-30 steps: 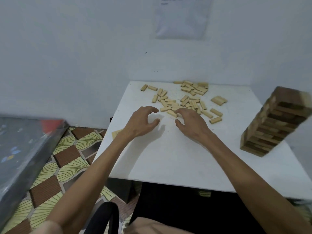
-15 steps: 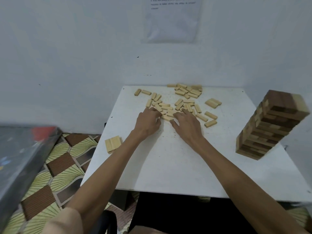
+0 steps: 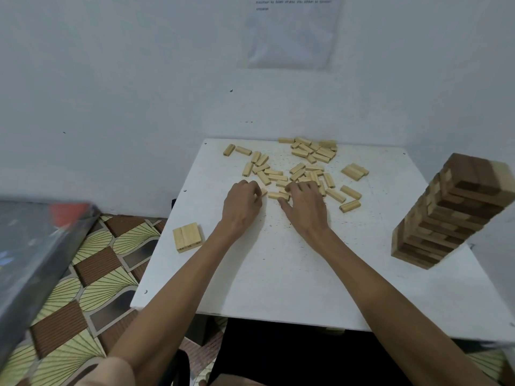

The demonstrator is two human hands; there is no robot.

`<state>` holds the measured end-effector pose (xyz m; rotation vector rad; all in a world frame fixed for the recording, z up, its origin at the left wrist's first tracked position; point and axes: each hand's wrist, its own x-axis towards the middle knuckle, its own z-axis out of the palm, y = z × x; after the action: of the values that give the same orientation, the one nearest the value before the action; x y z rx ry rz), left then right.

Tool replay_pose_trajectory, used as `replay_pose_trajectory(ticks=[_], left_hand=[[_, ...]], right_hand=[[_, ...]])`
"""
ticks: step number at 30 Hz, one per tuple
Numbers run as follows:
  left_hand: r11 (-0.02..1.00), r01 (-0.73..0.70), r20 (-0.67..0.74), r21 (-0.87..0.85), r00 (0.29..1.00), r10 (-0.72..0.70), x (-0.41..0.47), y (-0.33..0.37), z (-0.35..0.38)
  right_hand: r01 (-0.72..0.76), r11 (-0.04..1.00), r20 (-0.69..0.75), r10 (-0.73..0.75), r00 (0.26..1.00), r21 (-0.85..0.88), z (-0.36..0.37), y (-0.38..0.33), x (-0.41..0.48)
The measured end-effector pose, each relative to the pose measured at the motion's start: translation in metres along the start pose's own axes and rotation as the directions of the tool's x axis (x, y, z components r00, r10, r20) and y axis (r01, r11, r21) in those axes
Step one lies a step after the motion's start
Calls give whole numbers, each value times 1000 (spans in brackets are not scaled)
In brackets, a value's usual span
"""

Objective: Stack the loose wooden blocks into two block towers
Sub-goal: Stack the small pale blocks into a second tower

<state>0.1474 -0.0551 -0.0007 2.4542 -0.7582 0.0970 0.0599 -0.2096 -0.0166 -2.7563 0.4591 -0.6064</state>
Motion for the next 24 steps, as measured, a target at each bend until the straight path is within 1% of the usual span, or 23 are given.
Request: replay_pose_trajectory(ticks=[5, 11, 14, 16, 20, 24], left_hand=[[1000, 18, -14, -23, 1000, -18, -6, 0, -2], [999, 16, -22, -43, 1000, -17, -14, 0, -3], [997, 16, -47, -72, 999, -19, -21, 0, -5], [995, 22, -52, -96, 998, -27, -30, 3, -6], [991, 24, -62, -134, 998, -33, -51, 7, -7], [988, 14, -101, -157, 994, -30, -79, 9, -8]], right_hand=[[27, 1000, -2, -27, 1000, -6, 4, -2, -1], [-18, 988, 93, 4, 996, 154, 1, -8, 4], [-45, 975, 92, 25, 995, 219, -4, -7, 1], [-47, 972, 87, 28, 996, 230, -7, -5, -8], [-9, 969, 82, -12, 997, 248, -16, -3, -33], [61, 956, 85, -89, 992, 289, -31, -4, -64]])
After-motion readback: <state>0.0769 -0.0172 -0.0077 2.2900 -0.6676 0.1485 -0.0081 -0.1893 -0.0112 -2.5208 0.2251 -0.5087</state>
